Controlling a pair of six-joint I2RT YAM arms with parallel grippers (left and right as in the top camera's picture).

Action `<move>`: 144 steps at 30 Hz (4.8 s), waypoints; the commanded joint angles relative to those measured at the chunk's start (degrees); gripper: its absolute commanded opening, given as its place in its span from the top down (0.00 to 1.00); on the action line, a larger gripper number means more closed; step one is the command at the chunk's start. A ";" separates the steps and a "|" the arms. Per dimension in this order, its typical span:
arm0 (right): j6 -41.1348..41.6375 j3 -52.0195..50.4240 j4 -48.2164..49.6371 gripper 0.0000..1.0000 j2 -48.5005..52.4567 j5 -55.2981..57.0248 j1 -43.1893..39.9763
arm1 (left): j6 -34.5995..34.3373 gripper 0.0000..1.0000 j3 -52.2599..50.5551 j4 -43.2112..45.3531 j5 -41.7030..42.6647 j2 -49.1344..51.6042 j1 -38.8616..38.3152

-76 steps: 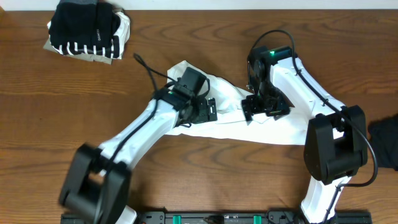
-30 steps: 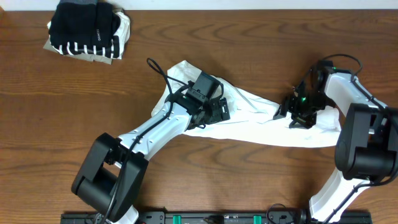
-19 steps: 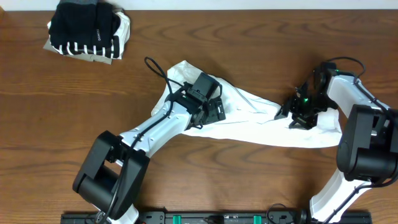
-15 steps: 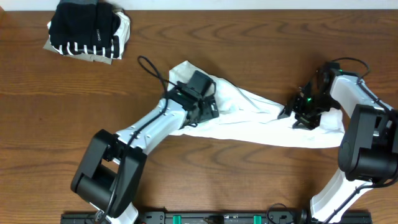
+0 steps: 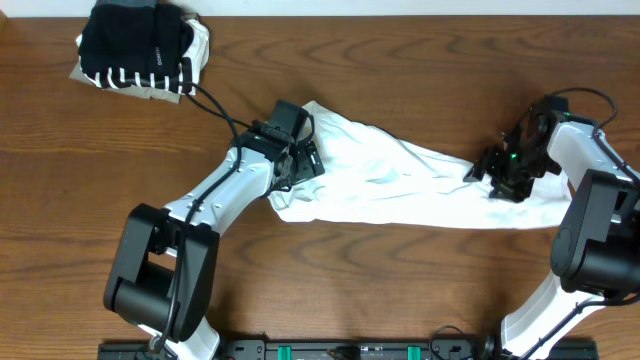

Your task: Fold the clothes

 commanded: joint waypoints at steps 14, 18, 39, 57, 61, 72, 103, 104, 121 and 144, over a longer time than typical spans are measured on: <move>-2.29 0.24 4.83 0.34 0.61 -3.48 3.37 | 7.02 0.04 1.99 13.84 9.79 1.97 -11.82; -2.27 0.24 4.85 0.34 0.61 -3.45 4.81 | 7.04 0.04 1.99 14.56 9.84 5.38 -11.54; -1.62 0.24 4.92 0.31 0.61 1.75 3.48 | 6.21 0.04 1.97 4.96 5.07 9.77 -1.86; -0.11 18.23 -11.56 0.27 0.28 11.15 3.17 | 7.96 0.04 1.99 -0.44 -2.08 -4.98 -1.27; -0.11 21.64 -17.00 0.23 -0.79 14.64 3.08 | 7.91 0.04 1.99 -1.88 -2.05 -10.10 -1.27; -15.98 20.39 -15.02 0.01 -1.22 5.07 -7.58 | 7.91 0.02 1.99 -10.32 1.20 -14.93 -1.27; -28.44 5.68 -3.02 0.01 -1.18 1.68 -15.34 | 7.89 0.02 -0.15 -14.97 1.20 -14.86 -1.31; -28.41 5.09 -2.36 0.01 -1.18 1.62 -15.43 | 7.89 0.02 -0.17 -15.13 1.20 -14.86 -1.31; -28.41 3.72 0.31 0.01 3.54 -1.42 -15.58 | 7.43 0.02 -0.22 -16.92 2.32 -14.86 -1.31; -27.28 3.15 -2.19 0.76 6.73 -9.66 -15.43 | 7.02 0.02 -0.22 -17.57 2.54 -14.86 -1.31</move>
